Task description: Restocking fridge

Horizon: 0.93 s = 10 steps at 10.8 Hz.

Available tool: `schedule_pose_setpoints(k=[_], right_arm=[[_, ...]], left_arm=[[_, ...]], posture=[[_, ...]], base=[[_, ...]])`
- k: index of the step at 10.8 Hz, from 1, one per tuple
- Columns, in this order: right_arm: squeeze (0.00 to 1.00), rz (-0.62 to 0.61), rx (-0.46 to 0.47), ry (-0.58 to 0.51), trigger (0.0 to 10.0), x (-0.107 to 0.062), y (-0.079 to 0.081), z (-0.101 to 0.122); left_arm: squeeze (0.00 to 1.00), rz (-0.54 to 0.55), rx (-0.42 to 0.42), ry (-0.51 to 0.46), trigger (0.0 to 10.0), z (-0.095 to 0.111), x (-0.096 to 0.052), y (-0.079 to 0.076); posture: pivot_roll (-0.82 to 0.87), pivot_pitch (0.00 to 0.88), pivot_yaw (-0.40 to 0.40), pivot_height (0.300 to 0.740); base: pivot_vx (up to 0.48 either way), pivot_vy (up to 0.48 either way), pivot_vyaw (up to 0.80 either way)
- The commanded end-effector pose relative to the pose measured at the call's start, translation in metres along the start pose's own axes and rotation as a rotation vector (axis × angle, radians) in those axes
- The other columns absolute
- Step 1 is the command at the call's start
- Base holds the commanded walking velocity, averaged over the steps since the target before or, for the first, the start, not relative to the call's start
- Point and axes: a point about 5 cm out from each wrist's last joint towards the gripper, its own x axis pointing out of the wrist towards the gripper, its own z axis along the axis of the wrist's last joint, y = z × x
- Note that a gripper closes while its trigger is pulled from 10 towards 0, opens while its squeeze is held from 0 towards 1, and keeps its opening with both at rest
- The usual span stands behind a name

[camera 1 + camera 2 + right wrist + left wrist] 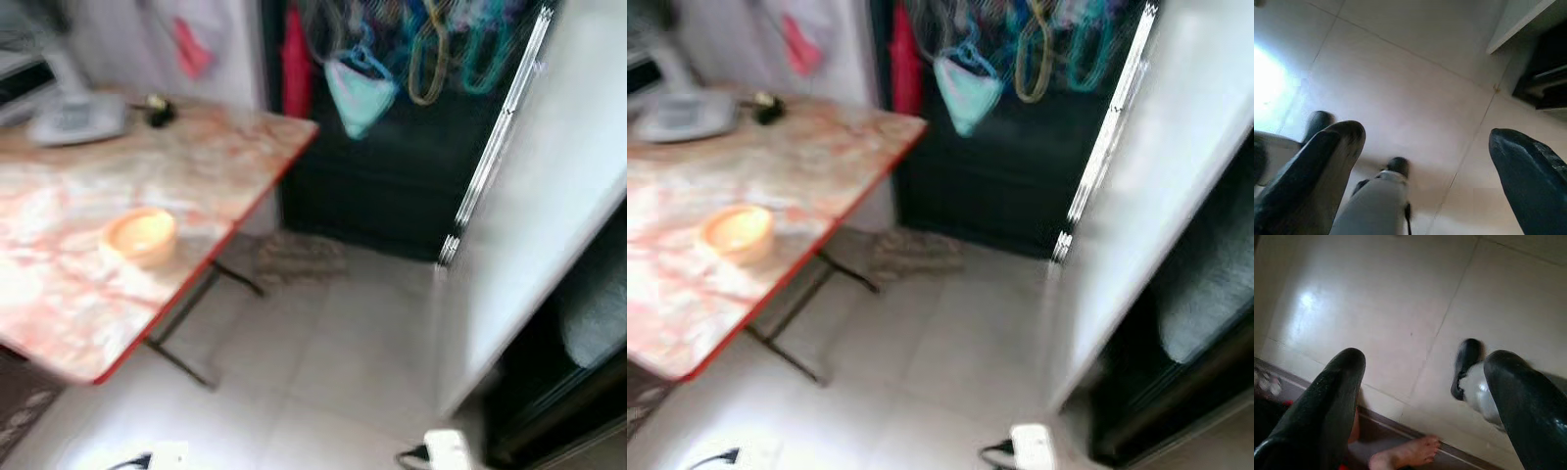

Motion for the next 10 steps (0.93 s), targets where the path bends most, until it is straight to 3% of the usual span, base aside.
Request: schedule_pose_setpoints(k=[1,10], right_arm=[[0.00,0.014,0.008,-0.005,10.0,0.0007,0.0060,0.0012],[0.00,0.015,-0.008,-0.005,10.0,0.0008,0.0039,0.0029]], left_arm=[[0.00,0.043,-0.029,0.025,10.0,-0.0072,-0.0019,0.0098],[0.00,0.051,-0.025,-0.004,10.0,-0.0038,-0.0016,0.0084]], posture=[[0.06,0.000,-0.041,0.740],[0.07,0.000,-0.052,0.740]], base=[[0.000,0.000,0.77],[0.000,0.000,0.77]])
